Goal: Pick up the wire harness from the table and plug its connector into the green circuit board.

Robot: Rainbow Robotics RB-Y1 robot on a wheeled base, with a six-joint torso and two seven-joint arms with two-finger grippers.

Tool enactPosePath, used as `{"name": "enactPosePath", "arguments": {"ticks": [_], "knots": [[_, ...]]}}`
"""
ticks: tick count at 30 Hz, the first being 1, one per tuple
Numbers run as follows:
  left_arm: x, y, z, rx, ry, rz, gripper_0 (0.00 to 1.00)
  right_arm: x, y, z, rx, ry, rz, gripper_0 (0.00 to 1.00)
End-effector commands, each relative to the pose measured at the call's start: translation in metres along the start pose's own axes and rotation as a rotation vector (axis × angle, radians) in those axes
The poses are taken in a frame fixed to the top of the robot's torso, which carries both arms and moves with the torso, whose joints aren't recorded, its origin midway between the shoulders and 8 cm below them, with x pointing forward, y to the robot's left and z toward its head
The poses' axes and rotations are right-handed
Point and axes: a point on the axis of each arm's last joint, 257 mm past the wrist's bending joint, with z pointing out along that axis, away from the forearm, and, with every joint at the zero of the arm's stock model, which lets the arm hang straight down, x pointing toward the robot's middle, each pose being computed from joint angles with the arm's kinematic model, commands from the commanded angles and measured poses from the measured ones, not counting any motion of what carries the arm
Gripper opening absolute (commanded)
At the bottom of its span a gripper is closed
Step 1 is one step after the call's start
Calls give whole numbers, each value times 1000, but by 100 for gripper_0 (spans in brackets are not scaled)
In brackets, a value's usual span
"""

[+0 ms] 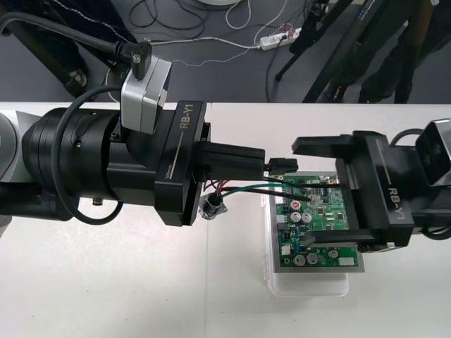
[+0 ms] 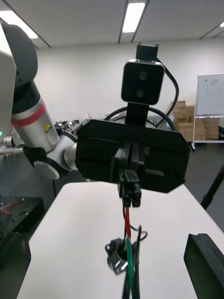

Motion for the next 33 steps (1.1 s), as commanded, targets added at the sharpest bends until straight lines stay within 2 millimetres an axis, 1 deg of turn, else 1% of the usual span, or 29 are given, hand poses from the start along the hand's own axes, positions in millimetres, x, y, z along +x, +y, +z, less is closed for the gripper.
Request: {"name": "enactPosePath", "arguments": {"ticks": [1, 2, 6, 7, 8, 10, 11, 13, 16, 19, 20, 22, 24, 26, 28, 29, 33], "knots": [[11, 22, -19, -100, 12, 105, 0, 11, 2, -32, 14, 120, -38, 96], [13, 24, -21, -106, 11, 103, 0, 14, 2, -36, 10, 132, -33, 96], [24, 35, -38, -159, 0, 109, 0, 35, 2, -72, -3, 216, 17, 96], [25, 36, -39, -164, 1, 111, 0, 38, 2, -77, -5, 228, 20, 96], [27, 38, -43, -176, -1, 114, 0, 44, 1, -86, -1, 259, 27, 96], [31, 40, -50, -194, 1, 109, 0, 50, -13, -102, 48, 311, 15, 96], [32, 41, -52, -200, 3, 108, 0, 52, -16, -106, 60, 326, 12, 96], [35, 42, -60, -209, 4, 107, 0, 57, -28, -122, 115, 388, -5, 96], [41, 45, -73, -212, 3, 101, 0, 64, -38, -138, 154, 465, -27, 96], [48, 48, -88, -207, 2, 96, 0, 77, -41, -152, 164, 551, -29, 96], [52, 48, -93, -202, 4, 107, 0, 82, -43, -157, 168, 584, -31, 100], [58, 50, -101, -201, 4, 118, 0, 88, -45, -164, 175, 629, -33, 100], [68, 52, -110, -200, 0, 119, 0, 97, -48, -175, 182, 692, -39, 100], [73, 52, -114, -198, -2, 118, 0, 101, -49, -181, 186, 720, -42, 100], [87, 53, -124, -199, -1, 131, 0, 110, -53, -195, 196, 796, -51, 100], [89, 53, -125, -198, -3, 136, 0, 113, -53, -198, 198, 812, -54, 100], [108, 52, -135, -197, -2, 152, 0, 126, -58, -222, 209, 926, -73, 100]]}}
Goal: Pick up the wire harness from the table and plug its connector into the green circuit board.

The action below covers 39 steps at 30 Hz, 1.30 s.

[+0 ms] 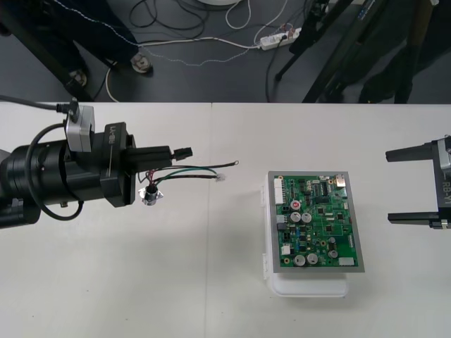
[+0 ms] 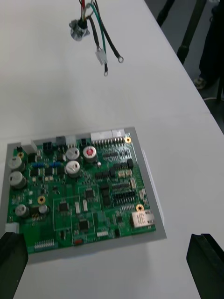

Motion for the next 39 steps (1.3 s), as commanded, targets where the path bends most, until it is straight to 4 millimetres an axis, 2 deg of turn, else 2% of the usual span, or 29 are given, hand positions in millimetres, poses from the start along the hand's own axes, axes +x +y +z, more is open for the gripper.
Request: {"name": "enactPosePath", "arguments": {"ticks": [1, 10, 22, 32, 39], "knots": [[14, -18, -13, 61, -23, 105, 0, 31, -14, -22, 27, 167, -91, 100], [51, -24, -22, 77, -8, 135, 0, 90, -9, -19, -32, 421, -145, 100], [100, -37, -22, 100, -6, 137, 0, 130, -6, 2, -108, 618, -229, 100], [139, -36, -8, 103, -12, 124, 0, 131, -26, 16, -89, 693, -299, 100], [155, -40, 10, 129, -19, 108, 0, 128, -23, 27, -94, 685, -294, 100]]}}
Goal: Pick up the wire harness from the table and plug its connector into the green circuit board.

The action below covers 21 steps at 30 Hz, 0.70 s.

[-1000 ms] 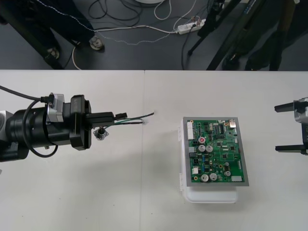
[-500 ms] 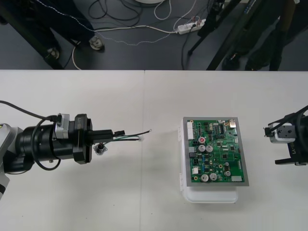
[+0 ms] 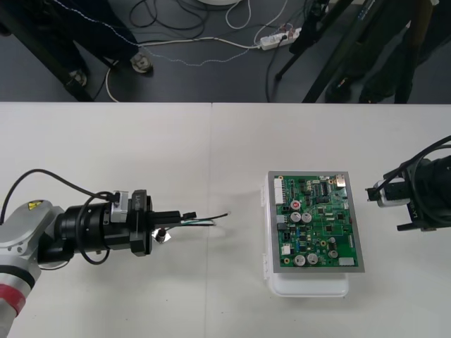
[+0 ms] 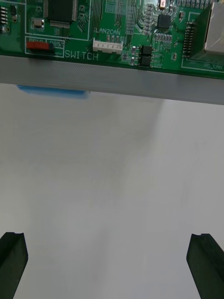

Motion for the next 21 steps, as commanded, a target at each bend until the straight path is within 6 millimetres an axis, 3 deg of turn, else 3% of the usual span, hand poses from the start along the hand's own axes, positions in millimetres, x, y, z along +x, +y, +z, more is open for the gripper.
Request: {"name": "enactPosePath", "arguments": {"ticks": [1, 15, 21], "knots": [[-11, -13, 34, 115, -62, 104, 0, -17, -8, -1, 10, -8, -38, 100], [-14, -25, 62, 232, -58, 122, 0, -67, 11, 2, 12, -56, 74, 100], [-20, -28, 71, 257, -76, 111, 0, -70, 19, 3, 10, -49, 70, 100]]}}
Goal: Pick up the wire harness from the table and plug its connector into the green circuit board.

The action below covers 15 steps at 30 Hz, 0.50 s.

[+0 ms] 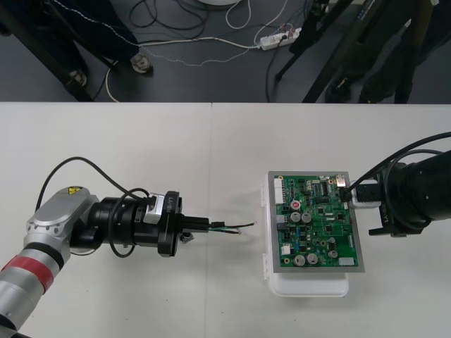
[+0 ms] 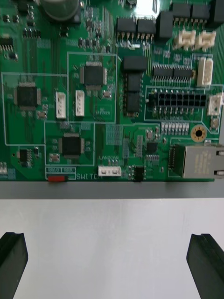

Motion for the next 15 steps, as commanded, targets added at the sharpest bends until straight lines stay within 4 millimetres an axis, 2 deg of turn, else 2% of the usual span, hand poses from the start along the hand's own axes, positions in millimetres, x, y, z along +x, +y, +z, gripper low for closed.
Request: {"name": "enactPosePath", "arguments": {"ticks": [1, 10, 15], "knots": [[-27, -6, 23, 90, -79, 77, 0, -8, 16, 5, -18, -1, 4, 100], [-30, 1, 35, 73, -87, 70, 0, 11, 28, 11, -30, 52, 31, 100], [-34, 5, 43, 66, -97, 71, 0, 12, 30, 14, -27, 61, 37, 100]]}}
